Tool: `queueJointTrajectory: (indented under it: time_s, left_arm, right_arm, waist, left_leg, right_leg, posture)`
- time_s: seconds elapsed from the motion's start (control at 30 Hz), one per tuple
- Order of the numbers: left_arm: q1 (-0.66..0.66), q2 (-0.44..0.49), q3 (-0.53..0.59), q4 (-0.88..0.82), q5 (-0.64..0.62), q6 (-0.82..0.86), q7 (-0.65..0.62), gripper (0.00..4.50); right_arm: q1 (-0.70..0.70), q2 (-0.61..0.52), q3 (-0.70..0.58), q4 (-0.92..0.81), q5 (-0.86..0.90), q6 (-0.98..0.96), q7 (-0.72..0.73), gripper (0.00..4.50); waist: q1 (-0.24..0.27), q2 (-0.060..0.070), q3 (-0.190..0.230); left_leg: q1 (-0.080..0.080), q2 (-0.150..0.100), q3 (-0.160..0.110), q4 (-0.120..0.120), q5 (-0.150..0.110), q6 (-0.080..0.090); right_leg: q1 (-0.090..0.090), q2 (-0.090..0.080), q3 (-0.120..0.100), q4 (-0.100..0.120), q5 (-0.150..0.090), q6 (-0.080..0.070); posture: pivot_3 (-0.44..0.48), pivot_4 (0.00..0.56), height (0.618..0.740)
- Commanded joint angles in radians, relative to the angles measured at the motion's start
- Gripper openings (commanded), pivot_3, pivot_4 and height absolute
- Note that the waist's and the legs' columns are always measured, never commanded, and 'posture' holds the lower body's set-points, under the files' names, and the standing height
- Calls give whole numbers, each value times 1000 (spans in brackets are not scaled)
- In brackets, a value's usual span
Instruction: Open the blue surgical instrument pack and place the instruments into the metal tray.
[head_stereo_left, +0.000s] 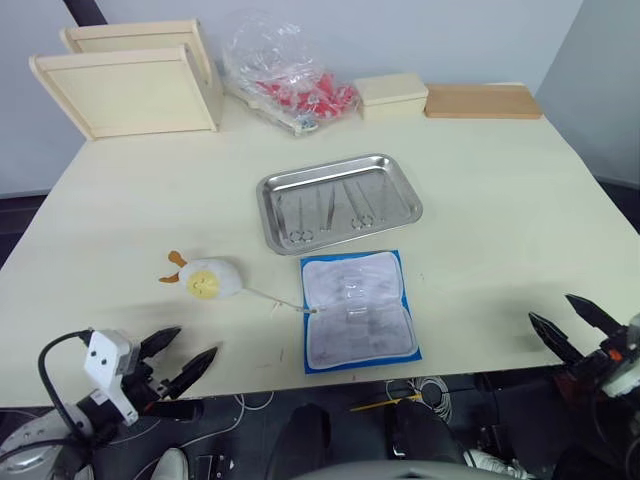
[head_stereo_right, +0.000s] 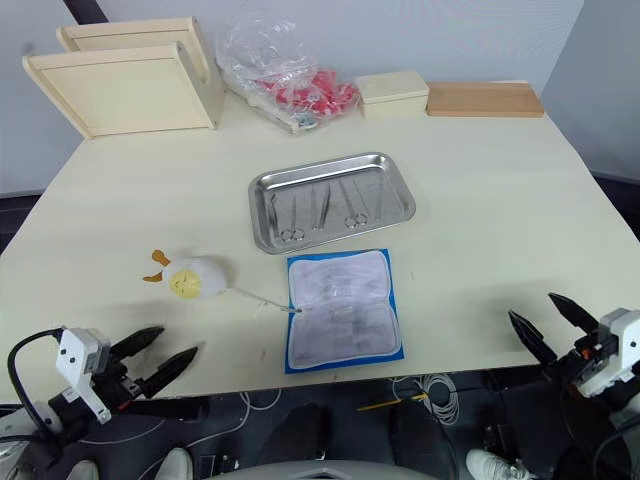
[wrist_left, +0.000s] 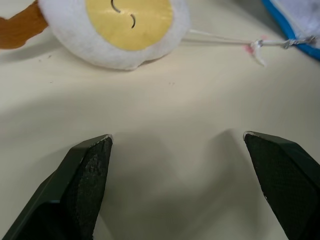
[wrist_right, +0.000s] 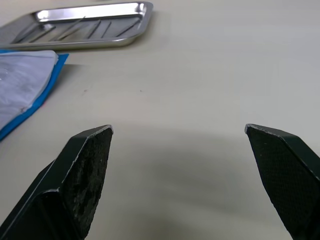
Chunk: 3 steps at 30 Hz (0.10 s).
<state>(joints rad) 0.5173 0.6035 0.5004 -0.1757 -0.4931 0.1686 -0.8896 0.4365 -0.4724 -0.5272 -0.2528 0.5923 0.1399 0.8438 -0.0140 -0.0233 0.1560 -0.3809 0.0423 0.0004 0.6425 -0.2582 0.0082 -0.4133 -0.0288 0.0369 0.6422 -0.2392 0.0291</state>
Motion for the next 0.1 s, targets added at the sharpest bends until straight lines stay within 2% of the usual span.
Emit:
queueJointTrajectory:
  time_s: [0.03, 0.1]
  left_arm:
    - [28, 15, 29, -21, 25, -5, 15, 4500]
    - [37, 28, 24, -22, 40, -4, 13, 4500]
  right_arm:
    - [25, -2, -48, 5, 7, -37, 1, 4454]
    - [42, -1, -43, 7, 7, -39, 3, 4454]
  waist:
    - [0, 0, 0]
    - [0, 0, 0]
  left_leg:
    - [0, 0, 0, 0, 0, 0]
    - [0, 0, 0, 0, 0, 0]
  right_leg:
    - [0, 0, 0, 0, 0, 0]
    - [0, -1, -1, 0, 0, 0]
  posture:
    - [0, 150, 740]
    - [0, 150, 740]
